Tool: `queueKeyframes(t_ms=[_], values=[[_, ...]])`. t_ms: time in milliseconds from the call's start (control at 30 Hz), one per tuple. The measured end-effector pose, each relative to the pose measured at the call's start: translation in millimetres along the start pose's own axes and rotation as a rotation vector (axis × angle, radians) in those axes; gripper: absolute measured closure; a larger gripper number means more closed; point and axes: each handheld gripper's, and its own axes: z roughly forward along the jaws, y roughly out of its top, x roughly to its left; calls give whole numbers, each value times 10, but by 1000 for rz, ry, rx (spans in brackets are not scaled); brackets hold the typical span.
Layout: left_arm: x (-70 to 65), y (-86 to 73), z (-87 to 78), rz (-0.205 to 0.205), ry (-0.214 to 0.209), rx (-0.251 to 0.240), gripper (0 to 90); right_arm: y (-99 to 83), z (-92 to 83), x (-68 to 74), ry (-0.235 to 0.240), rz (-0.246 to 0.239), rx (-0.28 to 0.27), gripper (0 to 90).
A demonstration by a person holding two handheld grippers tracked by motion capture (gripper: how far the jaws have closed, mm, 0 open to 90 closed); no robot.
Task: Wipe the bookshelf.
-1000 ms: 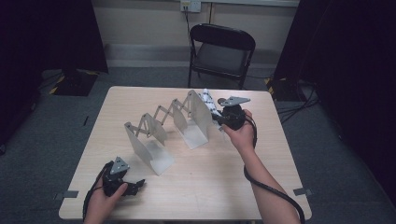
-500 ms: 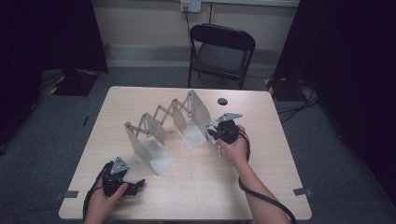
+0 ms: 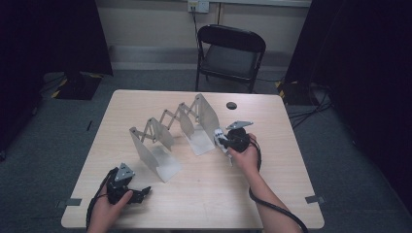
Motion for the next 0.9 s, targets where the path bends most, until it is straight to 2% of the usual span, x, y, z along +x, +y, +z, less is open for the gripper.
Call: queueKeyframes(t_ms=[233, 400, 533, 633, 900], values=[[0, 0, 0, 0, 0, 0, 55, 271, -295, -121, -34, -17, -59, 752], [0, 0, 0, 0, 0, 0, 55, 516, -402, -131, -39, -47, -102, 752], [0, 0, 0, 0, -1, 0, 55, 671, -389, -105, -26, -74, -120, 752], [1, 0, 0, 1, -2, 1, 54, 723, -334, -83, -13, -84, -121, 752], [1, 0, -1, 3, -1, 2, 53, 641, -126, -57, 17, -85, -101, 752]])
